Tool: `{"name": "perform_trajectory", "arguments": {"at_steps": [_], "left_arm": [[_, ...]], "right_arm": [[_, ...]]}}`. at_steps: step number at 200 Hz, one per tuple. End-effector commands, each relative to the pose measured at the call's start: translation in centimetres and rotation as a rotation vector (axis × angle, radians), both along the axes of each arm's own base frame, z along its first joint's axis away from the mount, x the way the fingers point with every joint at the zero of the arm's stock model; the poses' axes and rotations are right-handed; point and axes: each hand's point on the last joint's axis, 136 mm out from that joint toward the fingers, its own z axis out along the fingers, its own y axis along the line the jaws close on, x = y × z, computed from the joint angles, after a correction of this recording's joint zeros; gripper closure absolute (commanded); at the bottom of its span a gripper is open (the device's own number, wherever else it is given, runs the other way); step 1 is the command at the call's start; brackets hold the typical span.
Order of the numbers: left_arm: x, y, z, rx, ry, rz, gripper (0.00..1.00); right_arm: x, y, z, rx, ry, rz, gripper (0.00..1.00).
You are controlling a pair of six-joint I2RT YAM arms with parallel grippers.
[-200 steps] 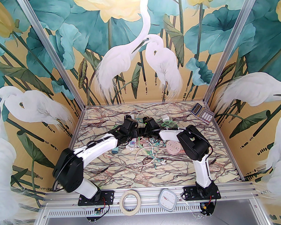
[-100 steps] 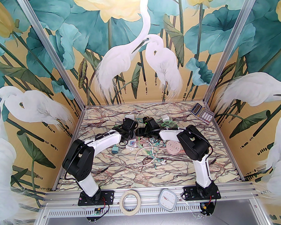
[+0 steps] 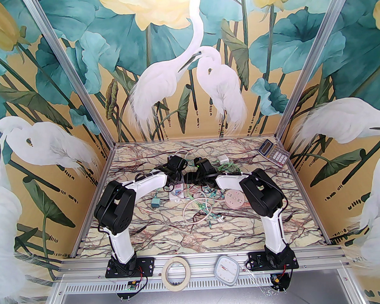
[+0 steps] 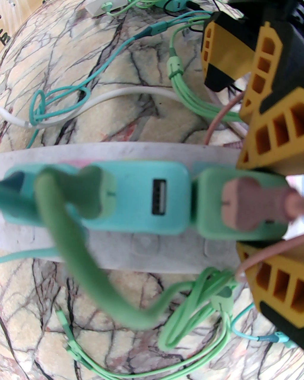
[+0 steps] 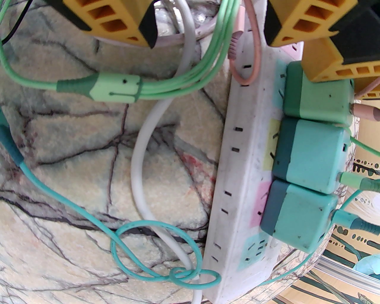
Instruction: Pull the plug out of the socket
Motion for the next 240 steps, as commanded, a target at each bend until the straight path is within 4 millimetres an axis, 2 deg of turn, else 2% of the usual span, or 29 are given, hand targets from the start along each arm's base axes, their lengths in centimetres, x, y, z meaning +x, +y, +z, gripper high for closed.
{"name": "perform_trajectory", "arguments": {"at_steps": [1, 41, 57, 69, 106, 126, 155, 172, 240], "left_arm": [[1.3, 0.4, -0.3, 0.018, -0.014, 0.005, 0.62], [2.0, 0.5, -0.9, 0.017, -0.006, 0.005, 0.62], [2.1, 0.3, -0.9, 0.004, 0.000, 0.002, 0.75], [2.0, 0.0, -0.7, -0.011, 0.001, -0.004, 0.78], [1.0, 0.0, -0.2, -0.024, 0.010, -0.018, 0.78], [0.7, 0.0, 0.2, -0.026, 0.009, -0.029, 0.79], [0.1, -0.6, 0.5, -0.055, 0.005, -0.047, 0.79], [-0.2, -1.2, 0.7, -0.074, 0.009, -0.064, 0.90], [-2.6, -1.2, 1.3, -0.098, -0.001, -0.162, 0.89]], "right_arm": [[0.0, 0.2, 0.1, 0.003, 0.008, -0.002, 0.33], [0.0, 0.4, 0.0, 0.010, 0.010, 0.003, 0.33], [0.0, 0.3, 0.0, 0.011, 0.011, 0.001, 0.33], [0.0, 0.4, 0.1, 0.013, 0.012, 0.005, 0.33], [-0.1, 2.0, 0.8, 0.070, 0.038, 0.052, 0.33], [0.1, 3.2, 0.3, 0.087, 0.080, 0.054, 0.34], [0.5, 3.7, -0.3, 0.105, 0.117, 0.044, 0.38], [0.6, 3.4, -0.7, 0.093, 0.132, 0.041, 0.41], [1.8, -0.3, 1.6, 0.162, 0.121, -0.023, 0.41]]}}
